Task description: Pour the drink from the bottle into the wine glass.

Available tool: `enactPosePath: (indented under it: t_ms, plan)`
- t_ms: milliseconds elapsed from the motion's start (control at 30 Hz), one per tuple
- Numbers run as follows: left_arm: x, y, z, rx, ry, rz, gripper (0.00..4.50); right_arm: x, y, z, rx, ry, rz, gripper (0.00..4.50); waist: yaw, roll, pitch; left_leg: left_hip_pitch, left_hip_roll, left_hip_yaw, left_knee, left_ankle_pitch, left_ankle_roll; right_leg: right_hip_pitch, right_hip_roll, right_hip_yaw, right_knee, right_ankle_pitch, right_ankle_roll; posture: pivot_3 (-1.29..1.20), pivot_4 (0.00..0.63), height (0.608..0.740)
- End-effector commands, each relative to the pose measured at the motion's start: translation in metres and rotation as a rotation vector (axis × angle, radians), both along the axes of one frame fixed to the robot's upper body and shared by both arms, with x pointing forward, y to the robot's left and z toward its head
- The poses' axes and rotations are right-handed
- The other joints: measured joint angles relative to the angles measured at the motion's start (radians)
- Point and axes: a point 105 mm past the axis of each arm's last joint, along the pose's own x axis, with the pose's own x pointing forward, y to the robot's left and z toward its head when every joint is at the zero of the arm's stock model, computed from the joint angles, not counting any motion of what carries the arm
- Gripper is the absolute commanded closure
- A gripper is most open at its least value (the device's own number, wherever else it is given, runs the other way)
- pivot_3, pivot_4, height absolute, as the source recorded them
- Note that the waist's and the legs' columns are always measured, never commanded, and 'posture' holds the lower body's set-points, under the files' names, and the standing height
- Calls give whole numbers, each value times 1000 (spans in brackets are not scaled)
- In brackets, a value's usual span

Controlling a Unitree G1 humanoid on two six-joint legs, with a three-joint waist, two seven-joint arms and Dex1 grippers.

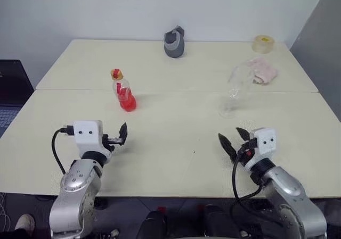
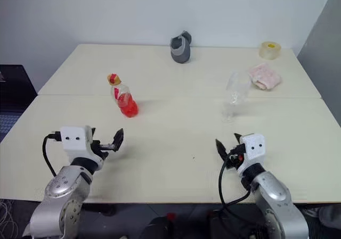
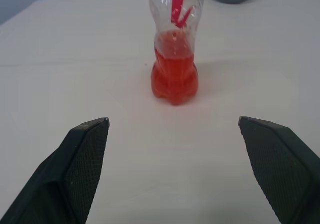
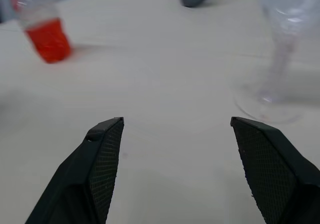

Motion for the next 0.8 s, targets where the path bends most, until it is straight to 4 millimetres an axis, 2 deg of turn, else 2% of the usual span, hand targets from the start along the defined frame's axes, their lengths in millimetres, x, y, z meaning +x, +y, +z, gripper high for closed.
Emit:
enactPosePath:
  t_ms: [33, 167, 433, 800]
  plan:
    - [12, 6, 12, 28, -65, 22, 18, -15, 24, 20, 45, -68, 283, 832, 0, 0, 0, 0, -2, 0, 0, 0, 0, 0, 0, 0, 0, 0, 0, 0, 150, 740]
    - [27, 6, 15, 19, -91, 16, 18, -8, 31, 25, 2, -108, 394, 832, 0, -1, 0, 0, -3, 0, 0, 0, 0, 0, -1, 0, 0, 0, 0, 0, 150, 740]
    - [51, -4, 18, 10, -114, -68, 18, 17, 32, 30, -5, -143, 336, 832, 1, -1, 0, -2, -5, -1, 0, 0, 0, -1, -3, 0, 0, 0, 0, 0, 150, 740]
    - [76, 6, 22, 15, -119, -106, 18, 15, 33, 32, 14, -133, 288, 832, 1, -1, 0, -2, -6, -3, 1, 0, -1, -2, -3, -1, 0, 0, 0, 0, 150, 740]
